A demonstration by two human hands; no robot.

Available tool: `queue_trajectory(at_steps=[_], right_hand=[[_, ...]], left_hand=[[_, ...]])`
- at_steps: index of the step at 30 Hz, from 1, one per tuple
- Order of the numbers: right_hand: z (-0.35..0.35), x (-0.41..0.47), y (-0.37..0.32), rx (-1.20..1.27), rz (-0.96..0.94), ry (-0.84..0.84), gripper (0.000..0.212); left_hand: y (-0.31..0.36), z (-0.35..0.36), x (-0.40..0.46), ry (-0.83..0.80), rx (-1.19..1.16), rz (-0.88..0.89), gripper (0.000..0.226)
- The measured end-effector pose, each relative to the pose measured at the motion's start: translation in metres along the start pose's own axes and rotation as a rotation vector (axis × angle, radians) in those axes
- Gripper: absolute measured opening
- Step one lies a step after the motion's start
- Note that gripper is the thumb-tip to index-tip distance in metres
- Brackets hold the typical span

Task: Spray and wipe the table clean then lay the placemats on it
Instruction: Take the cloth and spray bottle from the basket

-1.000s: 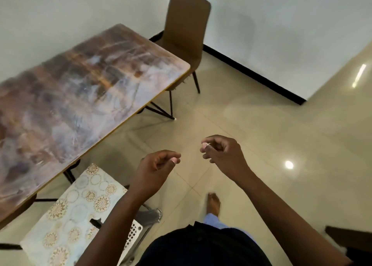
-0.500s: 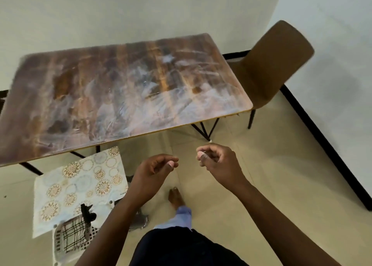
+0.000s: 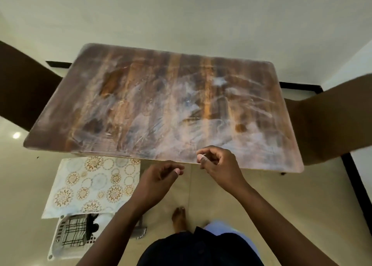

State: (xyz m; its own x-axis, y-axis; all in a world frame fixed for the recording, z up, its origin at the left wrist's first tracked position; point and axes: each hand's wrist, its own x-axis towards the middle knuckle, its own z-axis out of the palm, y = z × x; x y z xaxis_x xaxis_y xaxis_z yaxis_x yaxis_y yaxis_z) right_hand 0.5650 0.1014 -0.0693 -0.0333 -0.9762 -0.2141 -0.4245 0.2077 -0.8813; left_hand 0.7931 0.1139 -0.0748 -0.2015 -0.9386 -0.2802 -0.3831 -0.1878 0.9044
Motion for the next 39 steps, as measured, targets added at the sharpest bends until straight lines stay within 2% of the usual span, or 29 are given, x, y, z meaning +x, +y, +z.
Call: queue_trajectory(at_steps=[7, 10, 17, 19, 25, 32, 39], right_hand=[[0.015, 0.081, -0.015, -0.062, -0.092, -0.275, 0.007], [0.027, 0.109, -0.025, -0.092, -0.139, -0.424, 0.008], [0.067, 0.142, -0.047, -0.161, -0.255, -0.714, 0.009], [0.076, 0.145, -0.053, -0.164, -0.273, -0.744, 0.009], [0.138, 0.137, -0.075, -0.25, -0.389, -0.894, 0.011], [0.218, 0.117, -0.088, -0.364, -0.432, -1.042, 0.009], [0.337, 0.106, -0.087, -0.506, -0.521, -1.169, 0.011]], left_hand=[[0.009, -0.01, 0.02, 0.244, -0.057, -0.096, 0.019], [0.011, -0.012, 0.018, 0.4, -0.077, -0.146, 0.019], [-0.001, -0.008, -0.009, 0.69, -0.159, -0.28, 0.018], [-0.003, -0.008, -0.014, 0.723, -0.191, -0.3, 0.019], [-0.03, -0.016, -0.045, 0.901, -0.362, -0.368, 0.021], [-0.076, -0.041, -0.086, 1.063, -0.465, -0.44, 0.023], [-0.15, -0.085, -0.118, 1.22, -0.606, -0.513, 0.022]])
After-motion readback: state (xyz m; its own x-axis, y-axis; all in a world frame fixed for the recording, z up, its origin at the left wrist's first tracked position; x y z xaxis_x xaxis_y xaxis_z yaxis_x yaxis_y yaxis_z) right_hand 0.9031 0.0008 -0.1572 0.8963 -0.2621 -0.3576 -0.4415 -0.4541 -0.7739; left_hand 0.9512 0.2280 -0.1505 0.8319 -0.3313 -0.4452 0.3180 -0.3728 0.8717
